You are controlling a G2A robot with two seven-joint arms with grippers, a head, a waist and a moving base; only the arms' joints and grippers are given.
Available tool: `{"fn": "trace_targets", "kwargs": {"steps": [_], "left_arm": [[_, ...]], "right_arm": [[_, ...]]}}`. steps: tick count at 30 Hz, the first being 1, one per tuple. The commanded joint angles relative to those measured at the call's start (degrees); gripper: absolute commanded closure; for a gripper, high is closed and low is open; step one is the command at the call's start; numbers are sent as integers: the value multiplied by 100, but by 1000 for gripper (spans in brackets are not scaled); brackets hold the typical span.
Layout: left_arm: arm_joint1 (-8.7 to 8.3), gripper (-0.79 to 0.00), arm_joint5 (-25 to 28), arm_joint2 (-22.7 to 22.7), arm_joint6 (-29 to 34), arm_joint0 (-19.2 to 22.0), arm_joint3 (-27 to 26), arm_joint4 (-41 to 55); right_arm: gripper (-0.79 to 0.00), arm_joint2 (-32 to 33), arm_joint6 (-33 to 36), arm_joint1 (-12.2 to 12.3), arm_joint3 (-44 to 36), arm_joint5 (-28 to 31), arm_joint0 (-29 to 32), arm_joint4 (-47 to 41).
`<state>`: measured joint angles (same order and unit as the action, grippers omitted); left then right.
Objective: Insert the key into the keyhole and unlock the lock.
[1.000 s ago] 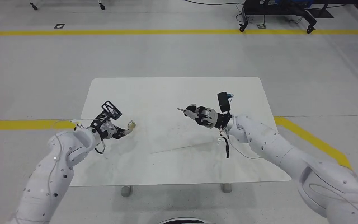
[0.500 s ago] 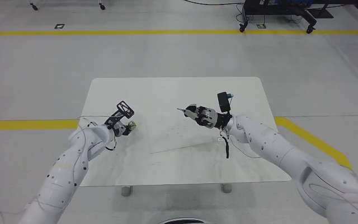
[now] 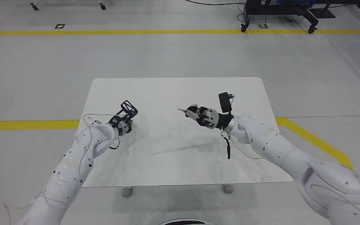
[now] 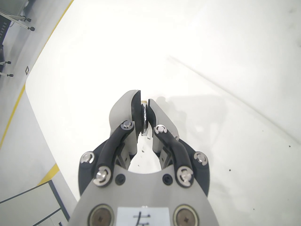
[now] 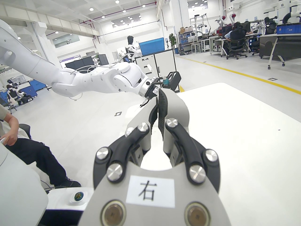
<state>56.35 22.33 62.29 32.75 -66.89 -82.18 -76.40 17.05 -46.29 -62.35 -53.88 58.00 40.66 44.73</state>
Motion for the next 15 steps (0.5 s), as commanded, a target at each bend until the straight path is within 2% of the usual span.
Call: {"fn": "trace_targets", "kwargs": {"steps": [1,5,11,15], "left_arm": [[9,0,4,0,2,-4,-17,22],[10,0,140,61,-59,-65,-127,174],[-48,0,921,431,-42,-146,-198,1074],[-62,0,1036,463,102,-169,-199,1108]], "right_arm": [[0,0,0,0,0,0,0,0],[0,0,0,0,0,0,0,0],[0,0,0,0,0,0,0,0],[0,0,0,0,0,0,0,0]]}}
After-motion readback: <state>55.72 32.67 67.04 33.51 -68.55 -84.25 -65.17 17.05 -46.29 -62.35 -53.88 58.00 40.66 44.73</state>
